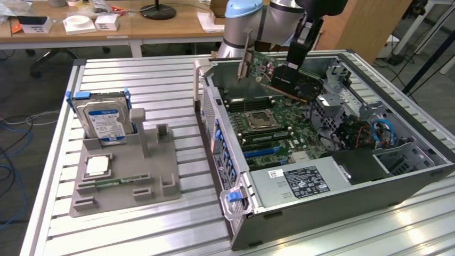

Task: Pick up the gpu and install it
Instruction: 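Insert the gpu into the slot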

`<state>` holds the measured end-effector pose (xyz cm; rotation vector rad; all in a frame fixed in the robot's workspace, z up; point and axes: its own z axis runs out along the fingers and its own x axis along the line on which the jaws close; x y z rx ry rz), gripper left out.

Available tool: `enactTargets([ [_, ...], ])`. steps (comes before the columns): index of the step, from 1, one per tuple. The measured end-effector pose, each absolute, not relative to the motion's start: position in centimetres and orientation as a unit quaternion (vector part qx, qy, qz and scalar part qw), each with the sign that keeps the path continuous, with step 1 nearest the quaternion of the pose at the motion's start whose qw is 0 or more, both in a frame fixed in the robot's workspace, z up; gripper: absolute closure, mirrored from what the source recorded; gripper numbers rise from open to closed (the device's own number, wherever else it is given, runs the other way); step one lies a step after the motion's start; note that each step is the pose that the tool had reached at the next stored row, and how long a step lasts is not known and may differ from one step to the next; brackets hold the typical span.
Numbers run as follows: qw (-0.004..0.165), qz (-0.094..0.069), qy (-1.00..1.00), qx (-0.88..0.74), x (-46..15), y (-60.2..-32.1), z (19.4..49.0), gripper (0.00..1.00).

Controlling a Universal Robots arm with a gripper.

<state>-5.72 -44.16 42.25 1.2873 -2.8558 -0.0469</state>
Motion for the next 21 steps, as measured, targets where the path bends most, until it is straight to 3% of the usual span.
enactTargets([
  [21,0.006,-0.015,-0.877,0.481,-5.72,-44.16,42.22,0.74],
])
